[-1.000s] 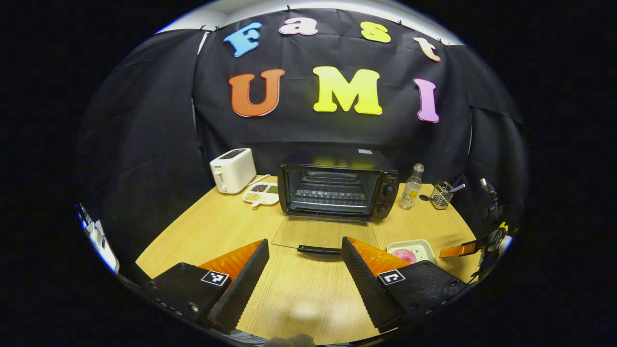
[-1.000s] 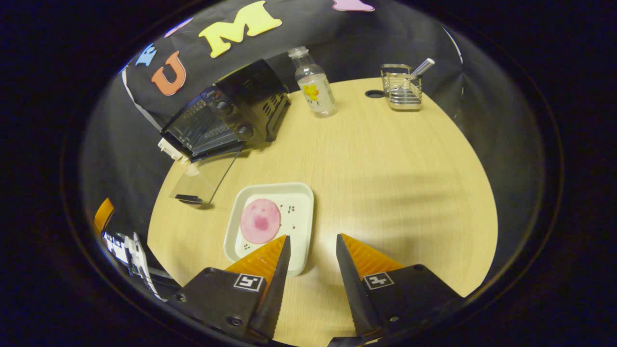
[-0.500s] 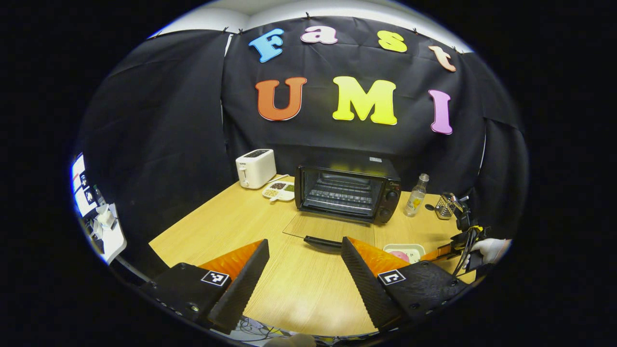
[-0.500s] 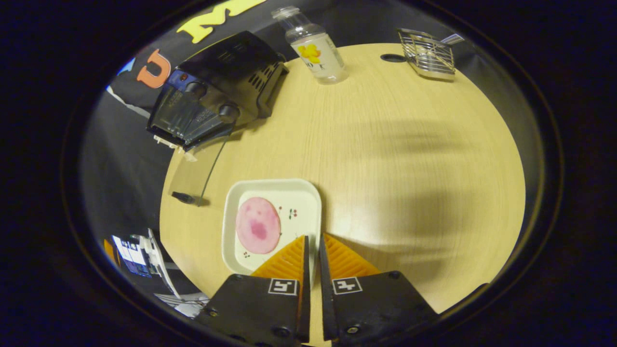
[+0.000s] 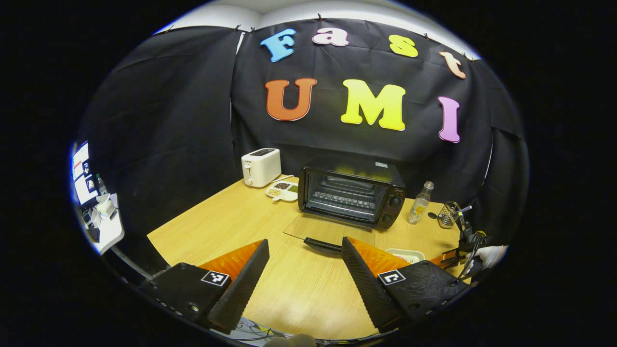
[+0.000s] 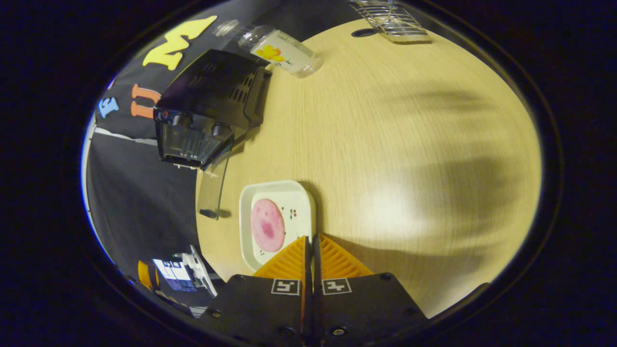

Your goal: Open the electric oven with the left hand, put the food in, and close the electric oven.

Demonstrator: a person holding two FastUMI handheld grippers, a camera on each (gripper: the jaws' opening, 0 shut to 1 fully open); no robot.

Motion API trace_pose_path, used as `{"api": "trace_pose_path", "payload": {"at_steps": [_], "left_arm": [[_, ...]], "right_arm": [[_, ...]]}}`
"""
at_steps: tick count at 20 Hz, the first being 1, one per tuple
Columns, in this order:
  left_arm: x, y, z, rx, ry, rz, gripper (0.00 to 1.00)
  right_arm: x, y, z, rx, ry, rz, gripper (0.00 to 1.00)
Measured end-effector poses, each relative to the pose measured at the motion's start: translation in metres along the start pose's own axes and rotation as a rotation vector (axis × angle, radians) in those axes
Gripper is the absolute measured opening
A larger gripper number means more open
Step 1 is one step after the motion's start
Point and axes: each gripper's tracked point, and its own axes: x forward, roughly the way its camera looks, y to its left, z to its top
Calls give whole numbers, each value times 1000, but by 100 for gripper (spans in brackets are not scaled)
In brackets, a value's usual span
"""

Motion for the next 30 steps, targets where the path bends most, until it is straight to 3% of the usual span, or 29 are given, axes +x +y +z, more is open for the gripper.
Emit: {"api": "trace_pose_path", "payload": {"at_steps": [5, 12, 18, 24, 26, 30], "left_arm": [[5, 12, 19, 58, -3, -6, 96], [6, 16, 41, 125, -62, -110, 96], [-15, 55, 45, 180, -108, -199, 96], [-34, 115, 44, 223, -124, -230, 96], [-35, 133, 49, 220, -130, -211, 96], [-31, 154, 51, 188, -113, -181, 96]], "right_arm": [[-14, 28, 3, 75, -126, 89, 4], [-48, 58, -6, 177, -282, 99, 4], [-65, 107, -37, 288, -453, 124, 4], [-34, 155, -57, 548, -643, 162, 4], [-7, 172, -64, 613, -609, 164, 4], [39, 208, -66, 613, -552, 162, 4]]}}
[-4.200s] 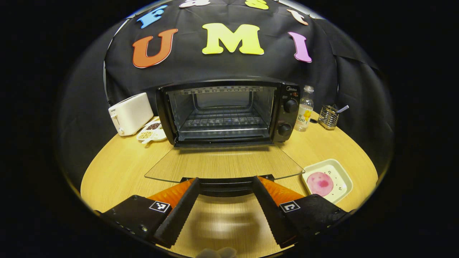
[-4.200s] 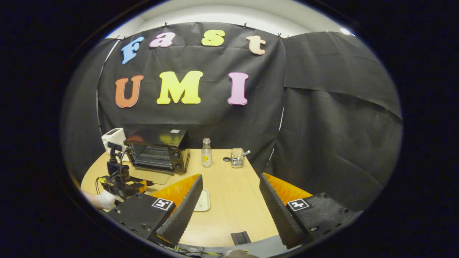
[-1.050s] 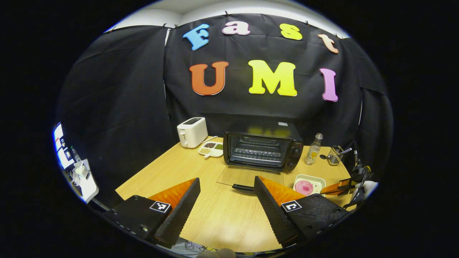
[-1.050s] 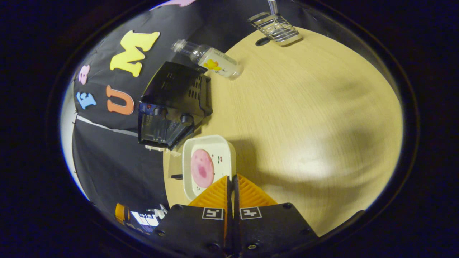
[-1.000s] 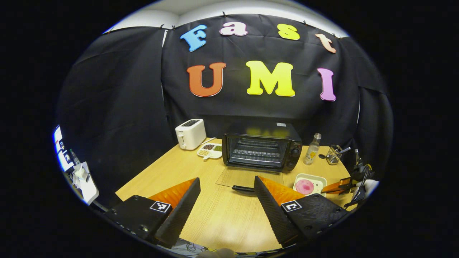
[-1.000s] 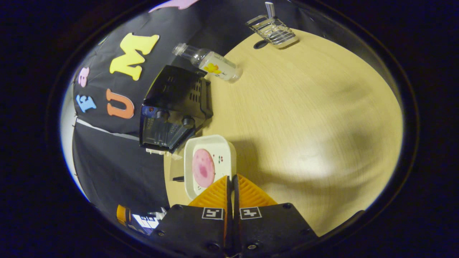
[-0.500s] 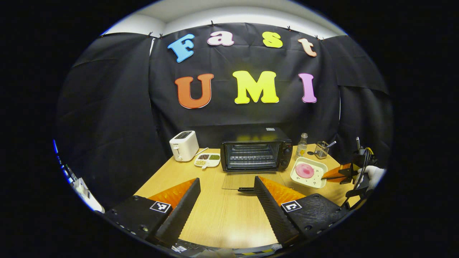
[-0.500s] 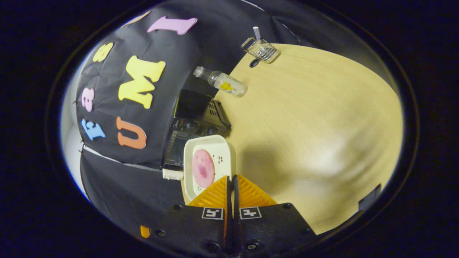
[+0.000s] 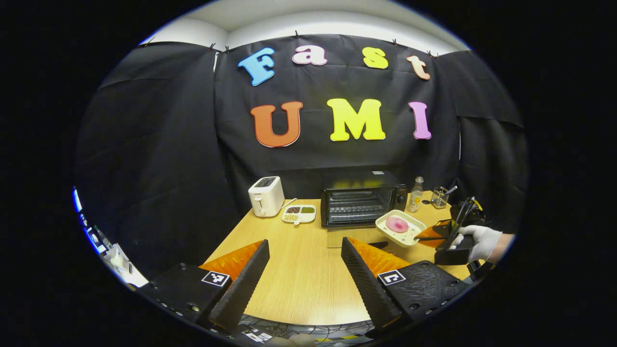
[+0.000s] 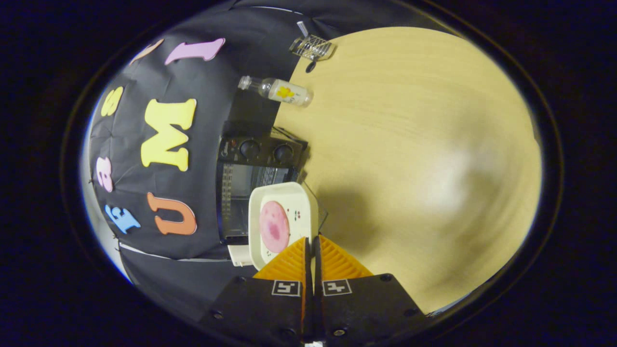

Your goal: Open the electric oven with the left hand, put the food in, and close the electric oven.

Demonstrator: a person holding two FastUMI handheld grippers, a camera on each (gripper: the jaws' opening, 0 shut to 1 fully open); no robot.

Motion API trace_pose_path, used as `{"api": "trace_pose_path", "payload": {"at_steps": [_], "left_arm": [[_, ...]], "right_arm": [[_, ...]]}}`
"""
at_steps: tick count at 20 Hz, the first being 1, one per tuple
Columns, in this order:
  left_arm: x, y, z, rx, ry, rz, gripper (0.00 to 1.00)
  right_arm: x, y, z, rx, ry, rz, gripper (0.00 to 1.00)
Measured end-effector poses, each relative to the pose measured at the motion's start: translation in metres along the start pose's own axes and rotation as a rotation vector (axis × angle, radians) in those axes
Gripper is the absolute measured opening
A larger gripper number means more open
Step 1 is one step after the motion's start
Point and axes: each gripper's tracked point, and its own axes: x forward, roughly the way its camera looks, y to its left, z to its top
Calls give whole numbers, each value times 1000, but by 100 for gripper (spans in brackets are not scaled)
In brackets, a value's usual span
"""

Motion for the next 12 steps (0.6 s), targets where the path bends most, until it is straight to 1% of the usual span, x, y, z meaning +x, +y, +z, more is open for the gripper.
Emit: {"api": "trace_pose_path", "payload": {"at_steps": [3, 6, 9, 12], "left_arm": [[6, 14, 2, -1, 3, 33, 96], [17, 22, 2, 1, 18, 55, 96], [33, 28, 0, -18, 30, 77, 96], [47, 32, -5, -47, 53, 102, 96]], "right_arm": [[33, 17, -20, -25, 31, 7, 4], [69, 37, -22, -29, 43, 2, 4], [100, 57, -14, -19, 32, 16, 4], [131, 77, 3, -23, -5, 32, 4]]}}
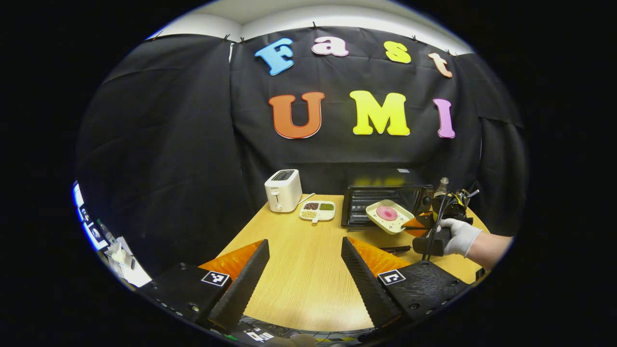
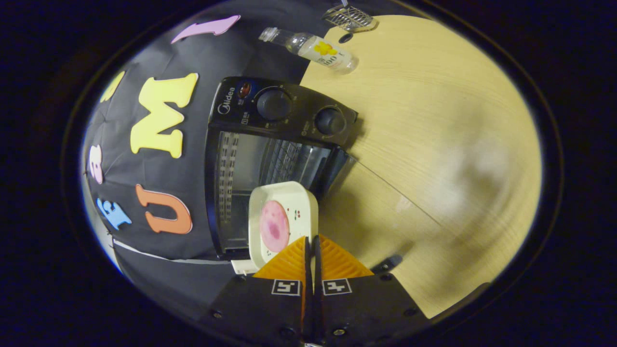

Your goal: Open the electric oven with the left hand, put the food in, and close the electric oven.

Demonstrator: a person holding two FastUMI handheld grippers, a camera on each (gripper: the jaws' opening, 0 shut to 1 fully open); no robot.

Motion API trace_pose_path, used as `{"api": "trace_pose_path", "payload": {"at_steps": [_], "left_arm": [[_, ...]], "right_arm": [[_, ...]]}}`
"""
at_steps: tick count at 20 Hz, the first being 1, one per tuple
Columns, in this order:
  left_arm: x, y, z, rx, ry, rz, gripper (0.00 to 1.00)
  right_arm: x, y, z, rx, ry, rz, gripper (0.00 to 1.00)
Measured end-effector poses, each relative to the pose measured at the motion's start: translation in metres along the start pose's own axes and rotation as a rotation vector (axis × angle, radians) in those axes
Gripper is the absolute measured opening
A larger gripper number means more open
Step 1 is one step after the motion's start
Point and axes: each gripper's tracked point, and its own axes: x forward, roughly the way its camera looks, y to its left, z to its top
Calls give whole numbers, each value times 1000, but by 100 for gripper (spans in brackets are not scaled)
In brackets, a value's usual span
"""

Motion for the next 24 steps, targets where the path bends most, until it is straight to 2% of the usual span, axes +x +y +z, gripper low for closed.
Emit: {"api": "trace_pose_path", "payload": {"at_steps": [7, 9, 12, 14, 16, 17, 18, 21, 24], "left_arm": [[22, 12, -1, -12, 20, 59, 96], [25, 12, -2, -21, 26, 67, 96], [26, 17, -5, -27, 38, 84, 96], [24, 19, -6, -26, 38, 93, 96], [22, 21, -7, -29, 38, 104, 96], [19, 22, -7, -34, 35, 107, 96], [16, 23, -6, -36, 30, 110, 96], [13, 22, -5, -32, 26, 116, 96], [8, 22, -5, -40, 17, 106, 96]], "right_arm": [[55, 24, 40, -47, -124, 56, 4], [67, 33, 43, -31, -138, 103, 4], [77, 45, 45, -53, -141, 173, 8], [80, 41, 43, -92, -133, 152, 13], [80, 46, 45, -72, -157, 176, 15], [73, 47, 48, -65, -162, 187, 21], [70, 47, 48, -70, -161, 185, 32], [53, 50, 46, -104, -162, 188, 41], [27, 54, 45, -151, -160, 204, 58]]}}
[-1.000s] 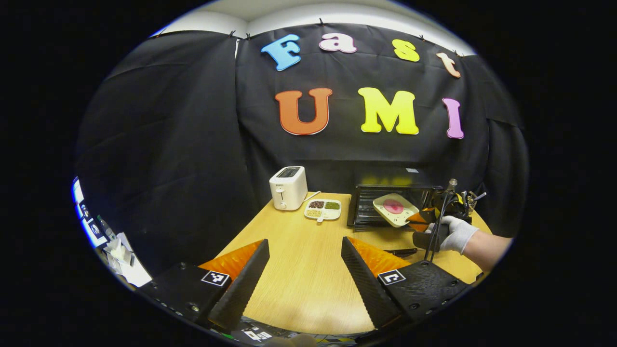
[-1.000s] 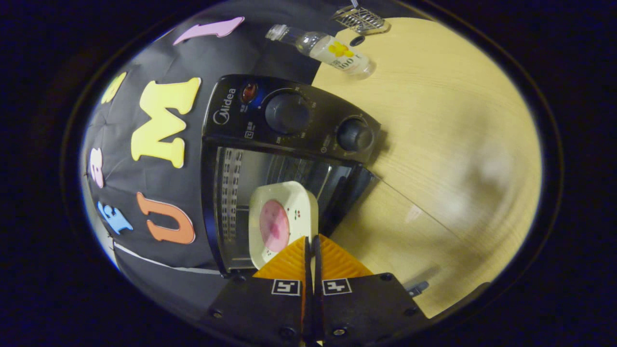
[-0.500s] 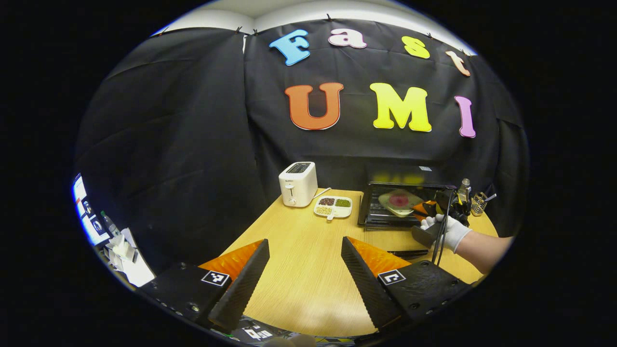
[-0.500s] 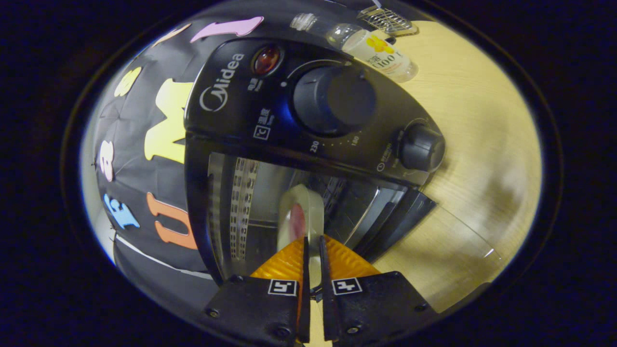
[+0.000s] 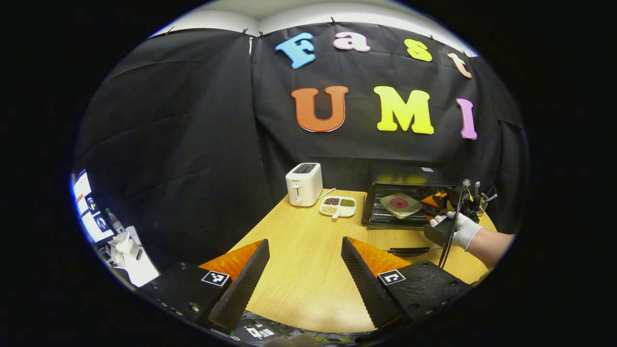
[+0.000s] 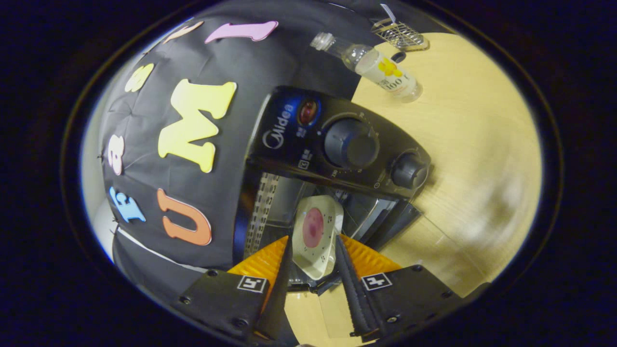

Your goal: Open the electric oven with the left hand, put the food in, and close the electric oven.

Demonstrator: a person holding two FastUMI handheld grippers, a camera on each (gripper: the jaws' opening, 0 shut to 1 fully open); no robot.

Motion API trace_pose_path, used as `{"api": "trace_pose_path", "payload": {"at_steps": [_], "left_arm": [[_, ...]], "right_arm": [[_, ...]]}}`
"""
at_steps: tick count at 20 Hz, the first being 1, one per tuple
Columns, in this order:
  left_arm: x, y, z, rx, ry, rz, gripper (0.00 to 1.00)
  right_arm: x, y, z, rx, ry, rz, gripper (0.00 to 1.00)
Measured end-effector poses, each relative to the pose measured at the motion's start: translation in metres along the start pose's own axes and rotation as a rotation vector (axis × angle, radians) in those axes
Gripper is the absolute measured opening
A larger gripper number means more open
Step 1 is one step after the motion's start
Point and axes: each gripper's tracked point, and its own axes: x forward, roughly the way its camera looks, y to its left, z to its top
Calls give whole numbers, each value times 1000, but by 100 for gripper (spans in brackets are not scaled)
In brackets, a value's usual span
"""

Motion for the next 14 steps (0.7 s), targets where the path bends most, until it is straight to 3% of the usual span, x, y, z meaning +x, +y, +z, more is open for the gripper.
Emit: {"api": "trace_pose_path", "payload": {"at_steps": [1, 2, 4, 5, 6, 14], "left_arm": [[-5, 2, -2, -2, -8, -4, 96], [-11, 2, -4, -3, -15, -9, 96], [-30, 3, -14, -4, -31, -21, 96], [-39, 2, -18, -7, -36, -30, 96], [-46, 0, -20, -11, -46, -34, 96], [-70, -31, -35, -7, -109, -122, 96]], "right_arm": [[-11, 2, 0, -26, 4, 3, 55], [-23, 2, 2, -60, 6, -1, 74], [-50, 3, 8, -146, -7, -11, 92], [-66, 2, 11, -197, -16, -20, 87], [-84, 3, 14, -255, -19, -24, 97], [-225, 12, 50, -760, -79, -81, 100]]}}
